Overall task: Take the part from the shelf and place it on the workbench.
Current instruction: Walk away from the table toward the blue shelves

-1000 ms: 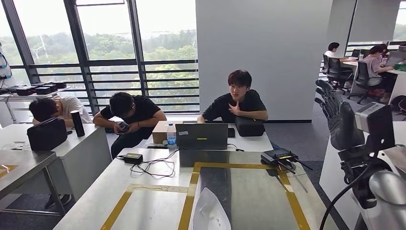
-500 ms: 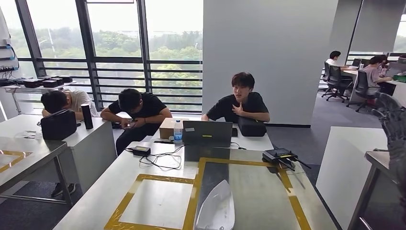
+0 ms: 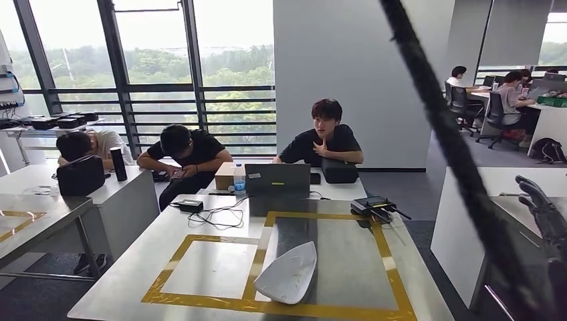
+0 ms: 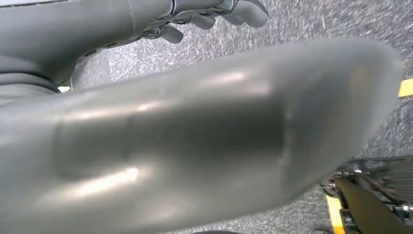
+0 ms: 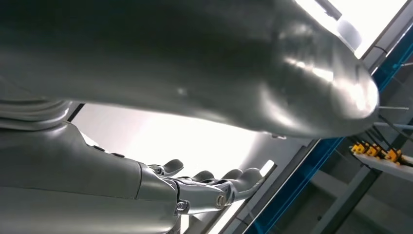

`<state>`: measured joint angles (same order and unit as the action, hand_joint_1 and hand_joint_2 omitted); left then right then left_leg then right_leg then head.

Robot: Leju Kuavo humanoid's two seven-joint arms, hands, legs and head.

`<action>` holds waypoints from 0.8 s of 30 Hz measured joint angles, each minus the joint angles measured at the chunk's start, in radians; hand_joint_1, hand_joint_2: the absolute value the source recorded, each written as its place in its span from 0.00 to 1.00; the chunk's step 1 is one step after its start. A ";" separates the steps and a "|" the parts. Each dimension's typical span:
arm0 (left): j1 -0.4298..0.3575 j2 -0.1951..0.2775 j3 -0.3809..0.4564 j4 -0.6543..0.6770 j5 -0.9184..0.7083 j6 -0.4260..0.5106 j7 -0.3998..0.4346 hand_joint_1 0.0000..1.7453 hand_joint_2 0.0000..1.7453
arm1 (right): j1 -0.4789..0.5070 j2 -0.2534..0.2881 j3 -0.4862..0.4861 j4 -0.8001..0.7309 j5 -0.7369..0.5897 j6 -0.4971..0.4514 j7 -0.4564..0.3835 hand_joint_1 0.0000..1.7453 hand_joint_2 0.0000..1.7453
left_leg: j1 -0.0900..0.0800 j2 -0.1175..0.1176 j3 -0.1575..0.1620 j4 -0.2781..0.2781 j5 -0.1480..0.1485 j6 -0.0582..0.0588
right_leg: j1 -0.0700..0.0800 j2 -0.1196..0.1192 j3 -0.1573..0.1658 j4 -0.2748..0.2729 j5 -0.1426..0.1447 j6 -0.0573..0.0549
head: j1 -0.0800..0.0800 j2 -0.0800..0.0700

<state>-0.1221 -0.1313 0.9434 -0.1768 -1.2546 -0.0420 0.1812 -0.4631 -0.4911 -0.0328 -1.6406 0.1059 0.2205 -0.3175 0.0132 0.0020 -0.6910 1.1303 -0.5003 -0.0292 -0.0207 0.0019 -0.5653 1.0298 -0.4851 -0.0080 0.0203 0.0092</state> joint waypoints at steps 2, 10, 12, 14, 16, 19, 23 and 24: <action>0.003 0.003 0.000 0.000 0.002 0.001 -0.004 0.00 0.00 | 0.016 0.020 0.005 0.001 0.024 -0.013 -0.008 0.00 0.00 | 0.000 -0.001 -0.030 0.120 -0.086 -0.004 | 0.003 0.000 -0.029 0.001 0.023 -0.007 | -0.001 0.000; 0.012 0.013 0.000 -0.003 0.011 0.011 -0.007 0.00 0.00 | 0.073 0.072 0.027 0.010 0.070 -0.041 -0.014 0.00 0.00 | -0.009 -0.006 0.200 -0.090 -0.059 0.020 | 0.010 -0.003 -0.115 -0.001 0.112 0.019 | 0.000 0.000; 0.017 0.013 0.000 -0.003 0.017 0.015 -0.006 0.00 0.00 | 0.098 0.084 0.029 0.017 0.091 -0.046 -0.006 0.00 0.00 | -0.010 -0.006 0.191 -0.104 -0.044 0.032 | 0.008 -0.004 -0.113 -0.012 0.129 0.032 | 0.001 0.000; 0.024 0.014 0.000 -0.003 0.019 0.016 -0.005 0.00 0.00 | 0.135 0.095 0.030 0.035 0.111 -0.053 -0.006 0.00 0.00 | -0.008 -0.002 0.176 -0.111 -0.020 0.050 | 0.006 -0.003 -0.126 0.012 0.090 0.042 | 0.002 0.000; 0.030 0.015 0.001 -0.004 0.019 0.016 -0.004 0.00 0.00 | 0.169 0.105 0.031 0.061 0.124 -0.059 -0.011 0.00 0.00 | -0.009 0.000 0.150 -0.113 0.006 0.060 | 0.005 -0.002 -0.157 0.112 -0.012 0.048 | 0.003 0.000; 0.036 0.014 0.001 -0.004 0.019 0.016 0.001 0.00 0.00 | 0.235 0.133 0.031 0.118 0.145 -0.071 -0.001 0.00 0.00 | -0.014 0.002 0.104 -0.109 0.038 0.066 | 0.008 -0.002 -0.171 0.268 -0.082 0.048 | 0.004 0.000; 0.041 0.008 0.001 -0.004 0.018 0.017 0.010 0.00 0.00 | 0.323 0.179 0.030 0.186 0.171 -0.097 -0.009 0.00 0.00 | -0.017 0.002 0.067 -0.097 0.062 0.060 | 0.022 -0.003 -0.005 0.079 -0.019 0.024 | 0.004 0.000; 0.040 0.005 0.001 -0.004 0.017 0.019 0.012 0.00 0.00 | 0.336 0.190 0.028 0.204 0.173 -0.099 -0.008 0.00 0.00 | -0.016 0.003 0.063 -0.098 0.068 0.055 | 0.028 -0.004 0.031 0.020 -0.022 0.017 | 0.004 0.000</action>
<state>-0.0817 -0.1259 0.9445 -0.1803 -1.2377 -0.0234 0.1935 -0.1273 -0.3007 -0.0053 -1.4367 0.2786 0.1213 -0.3253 -0.0028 0.0051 -0.6275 1.0323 -0.4325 0.0257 0.0069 -0.0020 -0.5341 1.0496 -0.5074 0.0087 0.0241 0.0092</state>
